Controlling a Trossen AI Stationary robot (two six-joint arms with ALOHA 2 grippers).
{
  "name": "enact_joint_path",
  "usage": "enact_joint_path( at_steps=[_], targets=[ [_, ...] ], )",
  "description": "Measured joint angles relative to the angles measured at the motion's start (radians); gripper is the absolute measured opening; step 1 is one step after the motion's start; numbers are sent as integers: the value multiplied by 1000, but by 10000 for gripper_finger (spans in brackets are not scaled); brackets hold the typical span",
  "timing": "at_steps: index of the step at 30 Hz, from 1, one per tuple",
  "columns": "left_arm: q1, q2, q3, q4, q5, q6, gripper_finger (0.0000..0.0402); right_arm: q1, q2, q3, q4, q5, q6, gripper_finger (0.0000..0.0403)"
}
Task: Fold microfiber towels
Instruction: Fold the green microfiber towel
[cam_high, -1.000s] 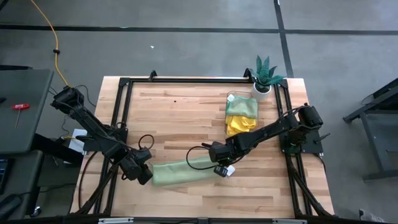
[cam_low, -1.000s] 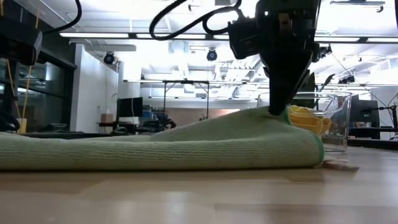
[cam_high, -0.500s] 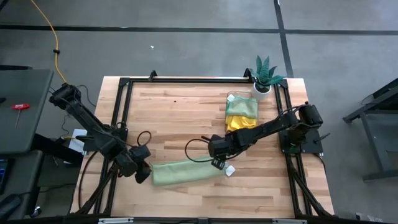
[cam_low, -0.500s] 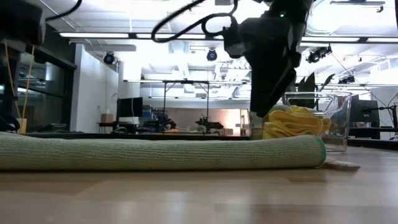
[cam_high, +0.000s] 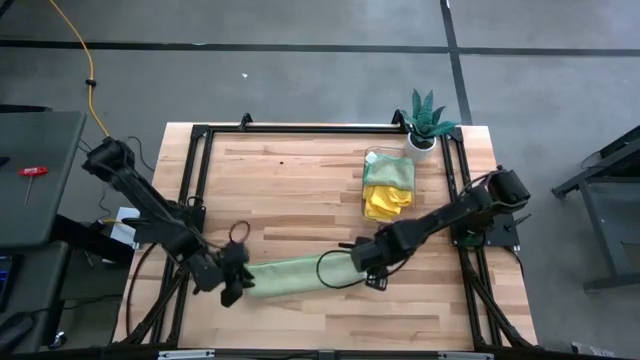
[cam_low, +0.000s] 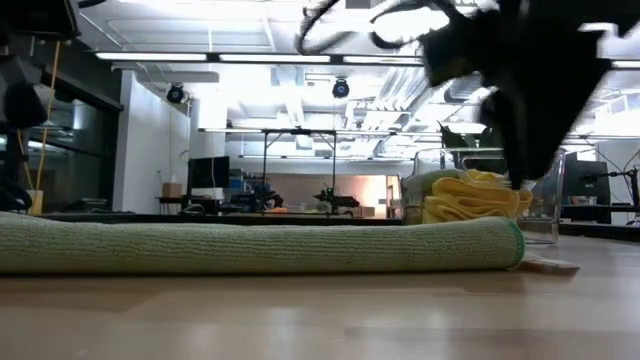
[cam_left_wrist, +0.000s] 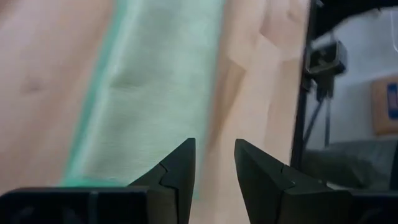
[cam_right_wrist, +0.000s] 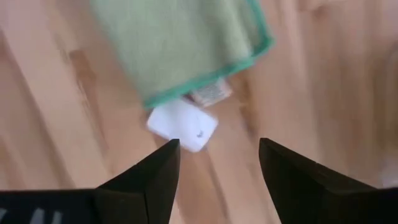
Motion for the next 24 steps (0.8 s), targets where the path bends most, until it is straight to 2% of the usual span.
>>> enact_joint_path(
  at_steps=[4,7,10,14,17,24],
  targets=[
    [-4,95,0,127,45,43,104,12,-100,-179,135,-56,173,211],
    [-6,100,3,133,55,46,104,19,-235,-325,296,-54,332,211],
    [-24,72,37,34,59,132,95,27,-366,-441,459,-6,464,211],
    [-49,54,99,-231,58,187,53,20,-486,-561,662,28,578,211],
    [-57,57,100,-315,51,164,10,18,-516,-628,757,32,655,211],
    [-69,142,71,-310,42,89,2,19,-454,-702,987,49,767,211]
  ],
)
